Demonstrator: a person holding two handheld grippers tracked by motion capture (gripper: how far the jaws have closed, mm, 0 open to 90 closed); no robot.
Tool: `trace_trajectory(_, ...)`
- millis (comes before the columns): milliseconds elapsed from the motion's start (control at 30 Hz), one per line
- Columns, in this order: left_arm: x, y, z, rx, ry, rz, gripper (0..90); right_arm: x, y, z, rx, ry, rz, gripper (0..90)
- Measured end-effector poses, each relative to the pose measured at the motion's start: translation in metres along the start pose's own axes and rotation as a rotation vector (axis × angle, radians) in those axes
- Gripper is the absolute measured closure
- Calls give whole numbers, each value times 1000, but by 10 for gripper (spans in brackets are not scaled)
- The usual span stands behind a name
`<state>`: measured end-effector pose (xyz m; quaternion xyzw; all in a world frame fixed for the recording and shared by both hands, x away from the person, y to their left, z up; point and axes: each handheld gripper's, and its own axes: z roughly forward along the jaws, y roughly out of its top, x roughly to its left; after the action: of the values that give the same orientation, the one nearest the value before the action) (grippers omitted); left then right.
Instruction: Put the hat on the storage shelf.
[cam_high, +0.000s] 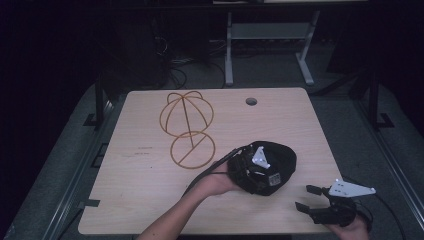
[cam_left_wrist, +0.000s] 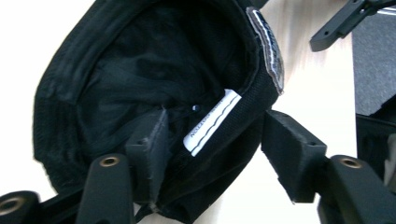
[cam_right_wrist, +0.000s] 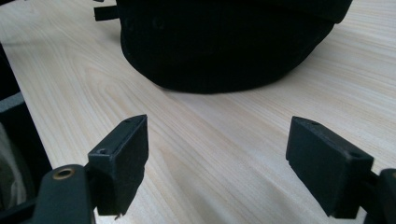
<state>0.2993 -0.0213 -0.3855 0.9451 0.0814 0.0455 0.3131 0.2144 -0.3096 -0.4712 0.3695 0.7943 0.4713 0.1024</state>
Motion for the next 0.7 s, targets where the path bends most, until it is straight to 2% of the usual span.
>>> trace_trajectory(100, -3, 2, 4, 32, 1, 48, 498, -1, 0, 0, 0, 2, 9, 207)
trace_trajectory(133, -3, 2, 5, 31, -3, 50, 533, -1, 0, 0, -1, 3, 10, 207)
trace_trajectory(167, -3, 2, 6, 29, -9, 56, 617, -1, 0, 0, 1, 4, 8, 207)
trace_trajectory(200, -3, 2, 6, 29, -9, 56, 661, -1, 0, 0, 1, 4, 8, 207)
trace_trajectory(233, -3, 3, 5, 27, -18, 61, 661, -1, 0, 0, 2, 4, 6, 206)
trace_trajectory(300, -3, 3, 4, 19, -29, 69, 754, 0, 1, 1, -4, 17, 8, 206)
trace_trajectory(400, -3, 7, 3, 21, -34, 74, 780, 0, 1, 1, -3, 20, 4, 207)
trace_trajectory(633, 0, 17, -7, -17, -42, 70, 800, 1, 3, -1, -31, 33, 1, 212)
trace_trajectory(700, 3, 22, -16, -81, -50, 33, 801, 3, 4, -2, -44, 31, -3, 213)
